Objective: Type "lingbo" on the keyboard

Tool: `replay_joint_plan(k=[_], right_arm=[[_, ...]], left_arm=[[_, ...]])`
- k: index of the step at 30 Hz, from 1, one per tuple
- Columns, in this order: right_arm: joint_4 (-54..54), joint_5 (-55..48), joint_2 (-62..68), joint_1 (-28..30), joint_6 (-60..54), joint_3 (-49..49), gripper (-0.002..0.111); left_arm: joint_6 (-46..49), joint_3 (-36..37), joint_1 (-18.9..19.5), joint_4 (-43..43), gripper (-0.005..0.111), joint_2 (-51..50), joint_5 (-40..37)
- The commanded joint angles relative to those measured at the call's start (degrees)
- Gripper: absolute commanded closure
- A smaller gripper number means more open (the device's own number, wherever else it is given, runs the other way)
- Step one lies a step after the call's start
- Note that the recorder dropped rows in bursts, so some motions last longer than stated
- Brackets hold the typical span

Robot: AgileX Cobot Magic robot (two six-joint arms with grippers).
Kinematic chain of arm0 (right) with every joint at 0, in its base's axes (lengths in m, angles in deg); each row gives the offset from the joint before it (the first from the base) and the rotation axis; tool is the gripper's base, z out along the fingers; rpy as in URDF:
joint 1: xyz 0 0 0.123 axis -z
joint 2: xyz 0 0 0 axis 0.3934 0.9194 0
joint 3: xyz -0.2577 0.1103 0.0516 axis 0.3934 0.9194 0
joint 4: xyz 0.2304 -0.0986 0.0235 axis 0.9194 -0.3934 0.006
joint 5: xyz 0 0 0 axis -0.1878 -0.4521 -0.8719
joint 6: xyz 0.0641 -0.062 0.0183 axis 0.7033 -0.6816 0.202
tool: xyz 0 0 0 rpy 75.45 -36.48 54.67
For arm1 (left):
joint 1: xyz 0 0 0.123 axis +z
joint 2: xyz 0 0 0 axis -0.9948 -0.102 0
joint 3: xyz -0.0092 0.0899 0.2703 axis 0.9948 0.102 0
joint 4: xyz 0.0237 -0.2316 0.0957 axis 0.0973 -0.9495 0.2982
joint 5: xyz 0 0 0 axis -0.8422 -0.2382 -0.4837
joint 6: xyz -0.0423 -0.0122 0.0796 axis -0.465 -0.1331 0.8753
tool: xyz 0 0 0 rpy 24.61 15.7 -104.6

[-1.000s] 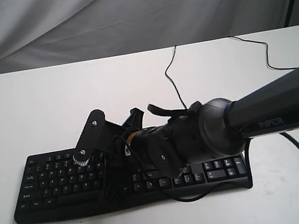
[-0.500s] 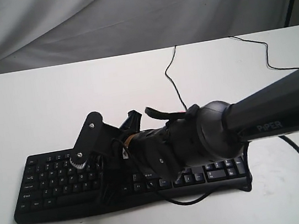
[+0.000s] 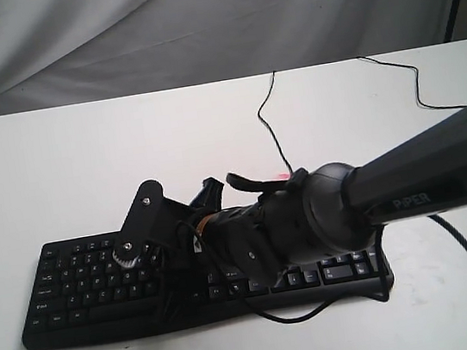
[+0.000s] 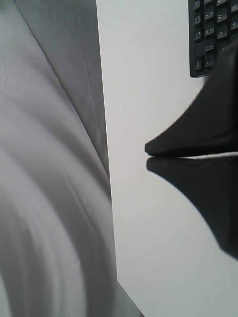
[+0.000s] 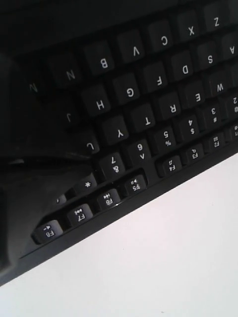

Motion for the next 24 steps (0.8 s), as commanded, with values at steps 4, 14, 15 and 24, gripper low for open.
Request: replay_joint_plan(k=[4, 14, 15, 24], right_arm=[[-0.58, 0.84, 0.61, -0.02, 0.13, -0.29, 0.108], [-0.58, 0.48, 1.34, 0.12, 0.13, -0.29, 0.108], [-0.58, 0.48, 1.34, 0.12, 0.13, -0.29, 0.108], [-0.58, -1.53, -2.19, 0.09, 0.03, -0.99, 0.108]], left_arm=[[-0.16, 0.29, -0.22, -0.03, 0.106, -0.18, 0.25], [-0.16, 0.29, -0.22, -0.03, 0.106, -0.18, 0.25], [-0.16, 0.29, -0.22, -0.03, 0.106, -0.18, 0.25], [-0.16, 0.29, -0.22, -0.03, 0.106, -0.18, 0.25]])
